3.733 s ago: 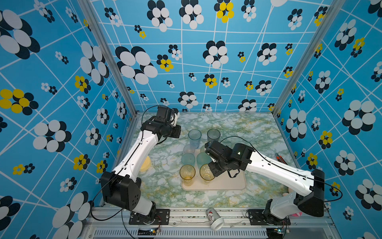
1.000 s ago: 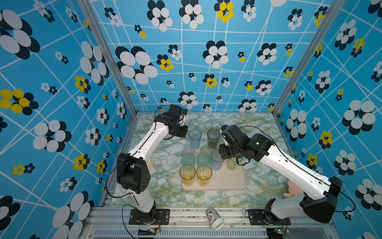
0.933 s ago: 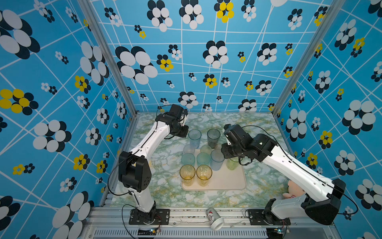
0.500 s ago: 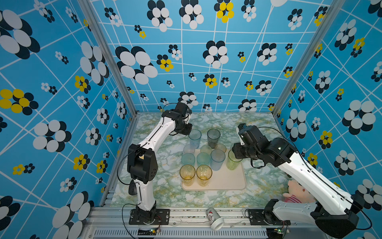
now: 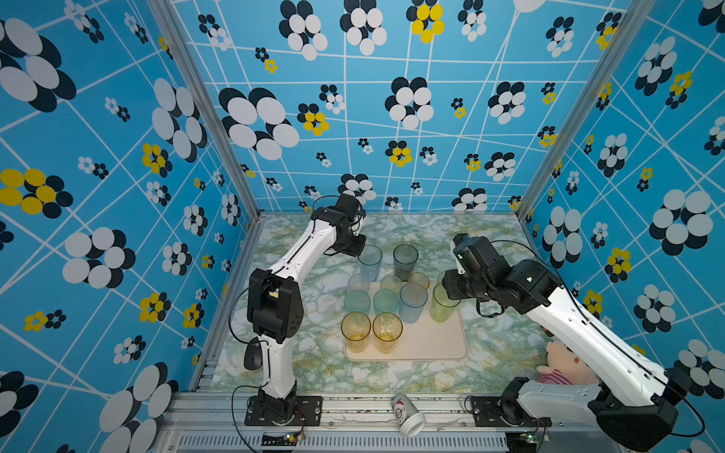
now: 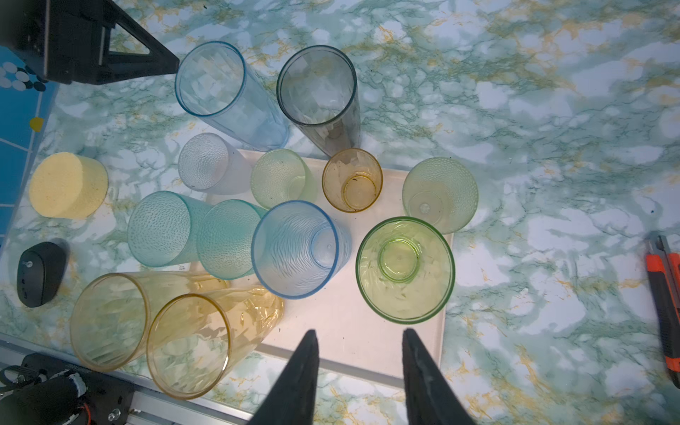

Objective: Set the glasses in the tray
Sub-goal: 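Open and raise the right gripper while the left moves to the clear blue cup, then lower the left gripper around the clear blue-rimmed cup and close it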

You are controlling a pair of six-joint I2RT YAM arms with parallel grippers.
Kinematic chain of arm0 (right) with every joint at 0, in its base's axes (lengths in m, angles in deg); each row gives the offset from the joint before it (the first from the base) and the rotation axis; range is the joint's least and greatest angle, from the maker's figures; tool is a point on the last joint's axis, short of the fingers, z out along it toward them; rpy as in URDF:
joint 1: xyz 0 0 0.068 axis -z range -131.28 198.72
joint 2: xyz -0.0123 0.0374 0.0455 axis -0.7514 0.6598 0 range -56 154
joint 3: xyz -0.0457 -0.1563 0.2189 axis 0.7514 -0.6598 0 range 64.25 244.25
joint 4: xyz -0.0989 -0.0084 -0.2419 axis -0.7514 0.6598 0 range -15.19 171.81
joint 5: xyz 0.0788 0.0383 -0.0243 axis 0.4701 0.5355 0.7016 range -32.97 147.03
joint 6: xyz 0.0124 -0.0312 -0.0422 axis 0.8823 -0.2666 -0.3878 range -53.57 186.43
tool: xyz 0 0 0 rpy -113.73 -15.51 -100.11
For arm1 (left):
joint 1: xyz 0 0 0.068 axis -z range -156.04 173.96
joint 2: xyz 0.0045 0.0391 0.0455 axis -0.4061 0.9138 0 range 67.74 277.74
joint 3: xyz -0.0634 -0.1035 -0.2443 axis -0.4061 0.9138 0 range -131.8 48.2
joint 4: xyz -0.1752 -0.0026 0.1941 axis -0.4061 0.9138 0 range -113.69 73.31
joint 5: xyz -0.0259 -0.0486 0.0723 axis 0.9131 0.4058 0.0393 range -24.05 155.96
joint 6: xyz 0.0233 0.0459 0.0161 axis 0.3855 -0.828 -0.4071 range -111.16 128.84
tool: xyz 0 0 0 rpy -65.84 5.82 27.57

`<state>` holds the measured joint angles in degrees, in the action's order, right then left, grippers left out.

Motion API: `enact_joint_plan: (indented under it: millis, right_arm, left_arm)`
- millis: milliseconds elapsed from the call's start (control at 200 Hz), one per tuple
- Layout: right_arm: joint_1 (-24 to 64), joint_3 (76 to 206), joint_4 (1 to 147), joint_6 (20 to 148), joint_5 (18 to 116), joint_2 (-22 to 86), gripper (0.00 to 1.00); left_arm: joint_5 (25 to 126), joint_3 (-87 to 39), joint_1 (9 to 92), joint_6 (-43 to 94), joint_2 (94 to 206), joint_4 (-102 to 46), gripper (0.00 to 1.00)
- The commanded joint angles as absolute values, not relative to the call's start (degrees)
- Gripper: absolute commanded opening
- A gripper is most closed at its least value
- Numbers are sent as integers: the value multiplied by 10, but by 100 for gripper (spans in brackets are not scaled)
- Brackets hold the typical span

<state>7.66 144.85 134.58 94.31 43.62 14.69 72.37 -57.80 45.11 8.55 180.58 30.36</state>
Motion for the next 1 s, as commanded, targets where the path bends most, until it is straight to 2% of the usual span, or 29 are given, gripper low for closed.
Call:
enact_joint_plan:
  millis: [0, 995]
  right_arm:
    - [81, 1441, 1354, 937, 437, 150, 40]
    - [96, 1428, 1352, 935, 444, 148, 40]
  left_arm:
    - [722, -595, 456, 76, 1818, 319, 23]
    - [714, -626, 468, 68, 1860, 333, 22]
